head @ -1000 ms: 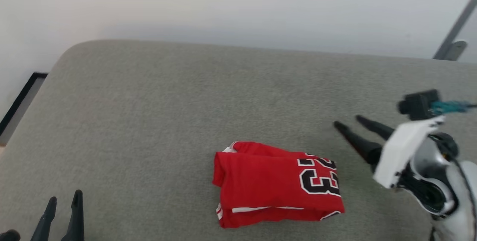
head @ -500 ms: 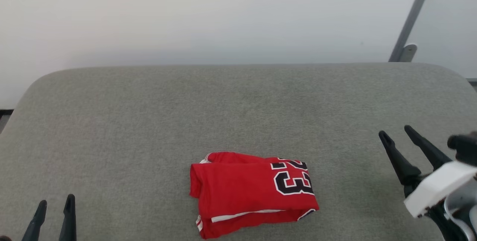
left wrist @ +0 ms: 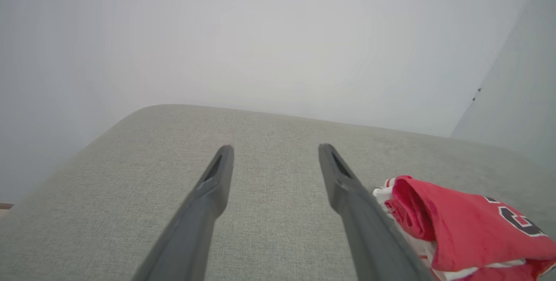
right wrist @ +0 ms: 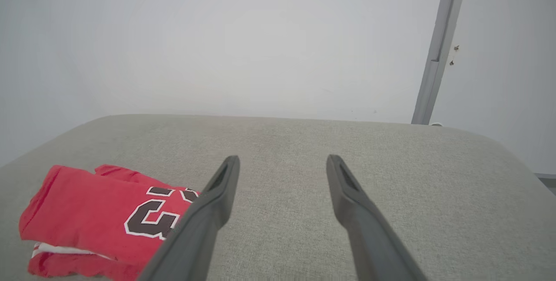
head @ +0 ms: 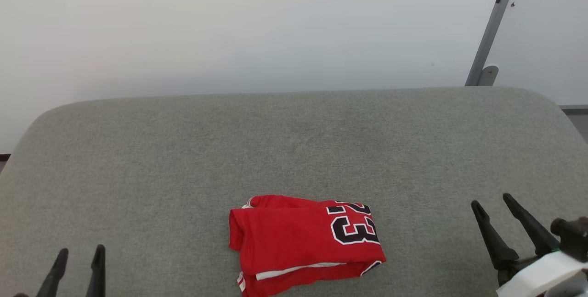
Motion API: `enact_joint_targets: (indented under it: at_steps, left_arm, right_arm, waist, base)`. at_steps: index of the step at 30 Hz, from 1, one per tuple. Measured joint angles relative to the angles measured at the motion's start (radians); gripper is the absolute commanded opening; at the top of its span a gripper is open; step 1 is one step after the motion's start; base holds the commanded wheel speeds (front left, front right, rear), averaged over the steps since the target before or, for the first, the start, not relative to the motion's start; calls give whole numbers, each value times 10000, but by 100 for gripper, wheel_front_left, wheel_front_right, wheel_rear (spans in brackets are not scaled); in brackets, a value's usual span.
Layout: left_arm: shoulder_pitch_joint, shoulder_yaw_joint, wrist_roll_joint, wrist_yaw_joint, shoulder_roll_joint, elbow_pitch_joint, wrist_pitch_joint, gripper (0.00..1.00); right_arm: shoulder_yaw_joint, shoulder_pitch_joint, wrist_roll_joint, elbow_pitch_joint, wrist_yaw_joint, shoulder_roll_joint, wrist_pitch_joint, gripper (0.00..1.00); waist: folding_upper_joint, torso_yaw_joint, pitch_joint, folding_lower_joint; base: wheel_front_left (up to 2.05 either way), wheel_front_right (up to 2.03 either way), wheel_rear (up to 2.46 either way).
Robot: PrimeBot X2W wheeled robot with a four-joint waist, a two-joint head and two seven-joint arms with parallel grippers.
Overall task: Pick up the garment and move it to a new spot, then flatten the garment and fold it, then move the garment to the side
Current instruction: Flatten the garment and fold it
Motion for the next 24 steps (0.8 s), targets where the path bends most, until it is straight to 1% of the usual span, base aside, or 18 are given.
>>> enact_joint_targets:
  at_steps: [6, 11, 24]
  left_arm:
    - [41, -274, 50, 0, 73, 23, 2, 100]
    - [35, -449, 21, 0, 161, 115, 2, 100]
    - [-220, -662, -92, 0, 117, 364, 0, 100]
  right_arm:
    - [-63, 291, 10, 410, 0, 130, -372, 100]
    - [-376, 551, -82, 598, 0, 276, -451, 100]
    - [-1091, 1076, -441, 307, 0, 890, -489, 100]
  waist:
    - [0, 63, -159, 0]
    - [0, 176, -234, 0]
    - [0, 388, -238, 0]
  base:
    - [0, 0, 0]
    - [0, 0, 0]
    - [0, 0, 0]
